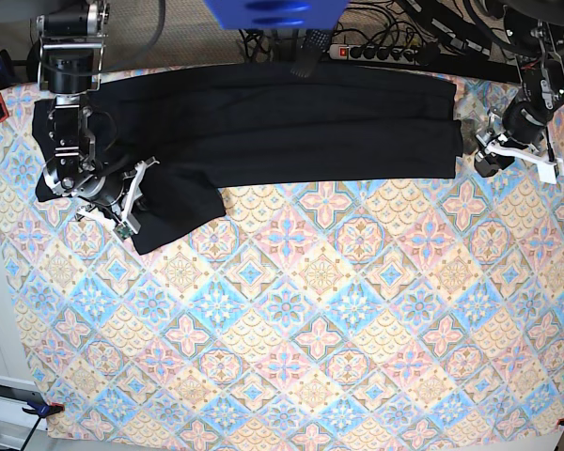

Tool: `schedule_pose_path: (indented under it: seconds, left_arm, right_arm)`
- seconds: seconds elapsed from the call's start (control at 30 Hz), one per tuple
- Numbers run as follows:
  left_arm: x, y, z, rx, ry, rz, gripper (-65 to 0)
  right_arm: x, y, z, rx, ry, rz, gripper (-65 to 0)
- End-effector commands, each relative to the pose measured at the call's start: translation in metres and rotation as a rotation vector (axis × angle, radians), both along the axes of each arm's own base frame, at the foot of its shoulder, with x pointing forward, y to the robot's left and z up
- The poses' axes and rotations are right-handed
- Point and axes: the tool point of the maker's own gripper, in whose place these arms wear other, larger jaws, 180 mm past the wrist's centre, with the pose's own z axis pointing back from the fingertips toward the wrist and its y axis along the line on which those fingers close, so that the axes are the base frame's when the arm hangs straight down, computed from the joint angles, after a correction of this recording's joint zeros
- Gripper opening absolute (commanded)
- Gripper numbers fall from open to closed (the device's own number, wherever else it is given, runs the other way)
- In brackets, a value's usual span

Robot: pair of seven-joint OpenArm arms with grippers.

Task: Fold the T-shirt properly
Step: 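Grasp the sleeve with the right gripper and fold it onto the shirt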

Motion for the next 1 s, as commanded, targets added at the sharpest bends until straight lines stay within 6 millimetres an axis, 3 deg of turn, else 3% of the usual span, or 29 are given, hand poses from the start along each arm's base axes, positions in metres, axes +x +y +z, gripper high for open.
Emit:
schedule_pose_path:
  seconds: [0.0,0.1,0.27,0.4,0.6,0.7,0.97]
  left_arm:
    - [0.006,0.004,0.010,0.015,-0.034,-0.005,-35.0]
    - [0.006,0.004,0.010,0.015,-0.034,-0.005,-35.0]
    - [0.006,0.004,0.009,0.016,-0.032,-0.005,-35.0]
    - [0.006,0.004,0.009,0.015,-0.032,-0.004,-35.0]
    - [0.006,0.004,0.009,0.015,-0.032,-0.004,-35.0]
    - [0.005,0.004,0.009,0.015,-0.031,-0.004,-35.0]
    - [0.005,0.004,0.009,0.015,-0.031,-0.004,-35.0]
  right_arm:
    - [0.010,-0.013,0.011,-0.014,-0.033,-0.015,-52.1]
    - [0.013,-0.017,0.015,-0.011,-0.045,-0.031,-46.4]
    - [0.043,-0.032,0.039,-0.010,-0.119,-0.080,-46.1]
    - [0.047,-0.034,0.036,-0.003,-0.106,-0.092,-44.4]
    - [0.050,-0.036,0.023,0.020,-0.058,-0.117,-28.2]
    - [0.046,-0.038,0.014,0.030,-0.026,-0.132,-23.7]
    - [0.041,-0.039,-0.002,0.053,0.030,-0.157,-23.2]
